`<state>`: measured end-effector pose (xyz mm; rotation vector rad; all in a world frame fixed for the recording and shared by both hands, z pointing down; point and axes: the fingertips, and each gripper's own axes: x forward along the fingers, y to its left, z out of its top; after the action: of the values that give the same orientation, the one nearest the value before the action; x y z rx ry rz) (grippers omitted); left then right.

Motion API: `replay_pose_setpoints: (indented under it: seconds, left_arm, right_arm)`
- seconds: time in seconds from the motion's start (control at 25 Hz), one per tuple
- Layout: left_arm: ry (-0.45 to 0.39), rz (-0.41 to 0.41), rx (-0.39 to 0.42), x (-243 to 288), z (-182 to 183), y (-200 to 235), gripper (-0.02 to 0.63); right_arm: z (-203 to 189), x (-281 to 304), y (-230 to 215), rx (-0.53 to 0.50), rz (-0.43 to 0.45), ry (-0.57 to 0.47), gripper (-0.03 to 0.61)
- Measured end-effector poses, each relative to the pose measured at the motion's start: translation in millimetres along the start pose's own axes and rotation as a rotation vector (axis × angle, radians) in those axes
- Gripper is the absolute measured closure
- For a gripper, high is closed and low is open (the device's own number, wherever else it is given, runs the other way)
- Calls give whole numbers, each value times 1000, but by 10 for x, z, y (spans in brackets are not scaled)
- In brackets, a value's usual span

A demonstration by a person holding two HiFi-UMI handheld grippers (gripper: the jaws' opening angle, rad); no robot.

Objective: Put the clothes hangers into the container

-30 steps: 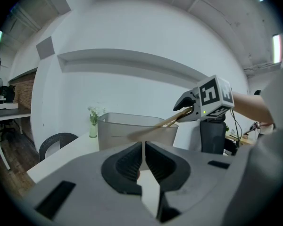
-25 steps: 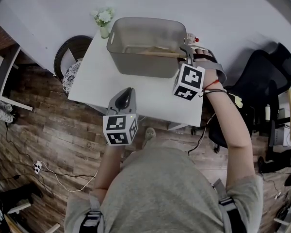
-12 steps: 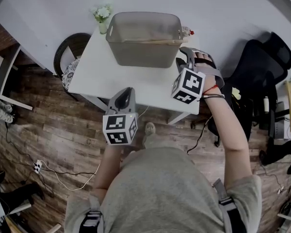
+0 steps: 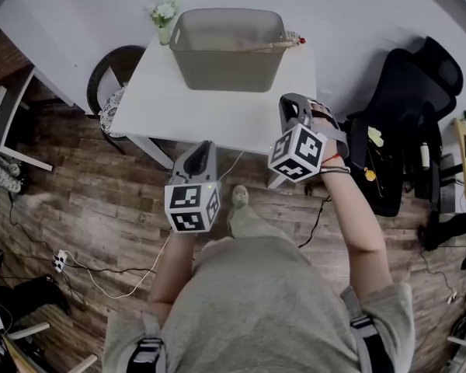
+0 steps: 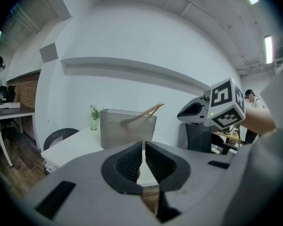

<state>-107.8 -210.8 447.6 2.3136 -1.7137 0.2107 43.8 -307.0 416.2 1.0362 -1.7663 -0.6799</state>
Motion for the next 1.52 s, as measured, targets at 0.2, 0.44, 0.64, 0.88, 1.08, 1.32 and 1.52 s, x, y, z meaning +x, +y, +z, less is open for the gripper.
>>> replay_pose_setpoints:
  seconds: [0.2,0.44,0.64,0.88,1.08,1.32,1.52]
  left_arm:
    - [14,-2,4,-198,-166,-143,592]
    - [2,-1,-3,-390,-252,-246,592]
    - [-23,-3,-7,-524,-292,-314,592]
    - [-47,-19,-7,-628,-333,-442,592]
    - [-49,-33,-5,-650,-371,-524,592]
    - [-55,-33,-10,-637,-371,-522,592]
    - [-57,-37,-13,-627,-341,-519,592]
  right_arm:
    - [-22,-281,297,200,29,-75,575]
    - [-6,-596,553,432,15,-175,577]
    - [-12,-820,726,596,1,-241,577]
    - [-42,-1031,932,746,5,-305,577]
    - [-107,-1115,1041,821,25,-320,577]
    - [-115,-1115,1115,836,67,-328,578]
    - [-97,-1134,1081,836,69,-332,578]
